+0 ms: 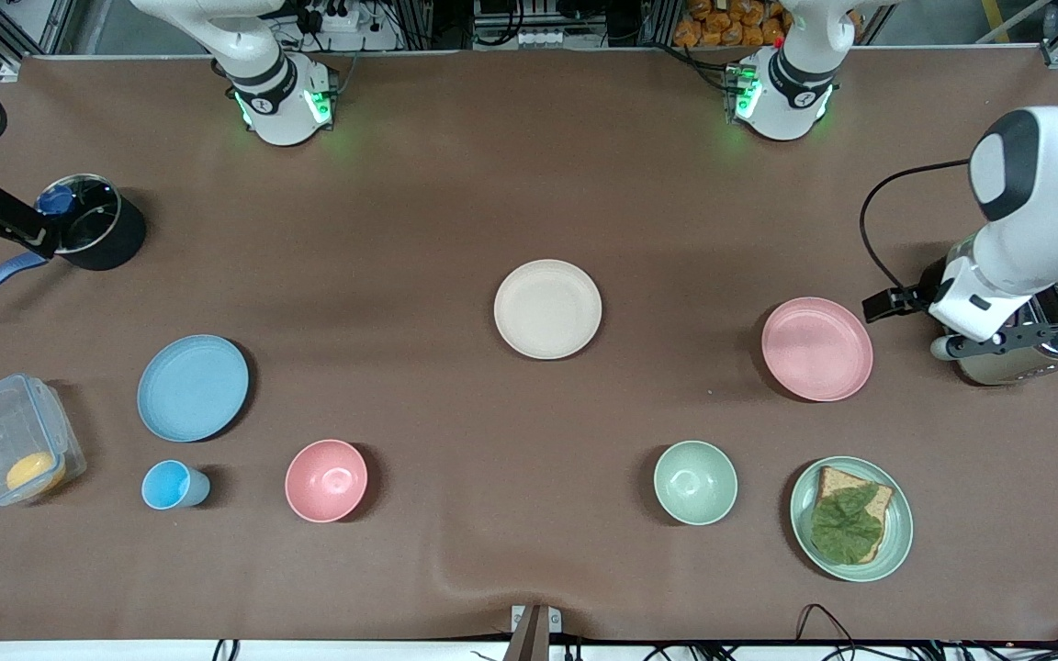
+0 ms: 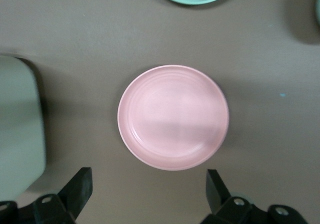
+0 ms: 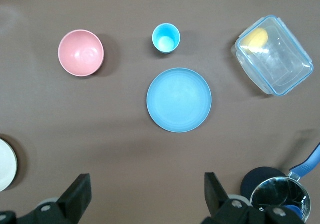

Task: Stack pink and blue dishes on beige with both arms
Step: 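Reach the left gripper down to the rim of the pink plate, then grasp the pink plate rim with the left gripper while the right gripper reaches blue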

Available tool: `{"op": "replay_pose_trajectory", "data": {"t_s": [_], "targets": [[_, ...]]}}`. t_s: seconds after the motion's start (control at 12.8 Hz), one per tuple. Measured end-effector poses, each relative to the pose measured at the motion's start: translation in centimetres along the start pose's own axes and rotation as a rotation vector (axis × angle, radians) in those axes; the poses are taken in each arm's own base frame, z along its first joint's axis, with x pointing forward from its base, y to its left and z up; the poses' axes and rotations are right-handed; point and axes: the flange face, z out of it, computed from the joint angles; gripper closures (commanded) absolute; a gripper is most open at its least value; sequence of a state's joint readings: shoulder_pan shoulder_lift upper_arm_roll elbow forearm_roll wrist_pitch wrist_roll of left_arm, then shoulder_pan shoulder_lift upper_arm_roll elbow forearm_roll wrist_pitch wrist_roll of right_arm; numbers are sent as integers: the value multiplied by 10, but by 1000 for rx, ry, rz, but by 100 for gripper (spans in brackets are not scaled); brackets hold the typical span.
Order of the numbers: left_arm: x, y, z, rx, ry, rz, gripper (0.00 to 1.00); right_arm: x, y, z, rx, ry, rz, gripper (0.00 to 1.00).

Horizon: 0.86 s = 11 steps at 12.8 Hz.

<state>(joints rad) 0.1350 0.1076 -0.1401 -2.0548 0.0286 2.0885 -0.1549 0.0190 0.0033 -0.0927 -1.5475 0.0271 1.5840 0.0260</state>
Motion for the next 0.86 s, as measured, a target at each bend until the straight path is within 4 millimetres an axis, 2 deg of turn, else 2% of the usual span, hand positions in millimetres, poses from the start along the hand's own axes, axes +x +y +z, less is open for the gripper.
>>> {"op": "replay_pose_trajectory", "data": {"t_s": [0.16,0.23,0.39,0.55,0.7,0.86], "targets": [[-6,-14,48,-7,-9,-7,0,16,10,40,-11,-69,20,0],[-6,-20,68,-11,-22,-14,0,25,25,63,-17,-104,45,0],[0,-33,104,-22,-48,-18,0,47,70,124,-21,-171,89,0],[1,-39,128,-28,-77,-20,0,71,101,195,-22,-184,48,0],[2,-38,143,-31,-96,-19,0,86,124,263,-24,-200,26,0],[2,-39,155,-35,-104,-21,0,93,140,315,-29,-201,29,0]]}}
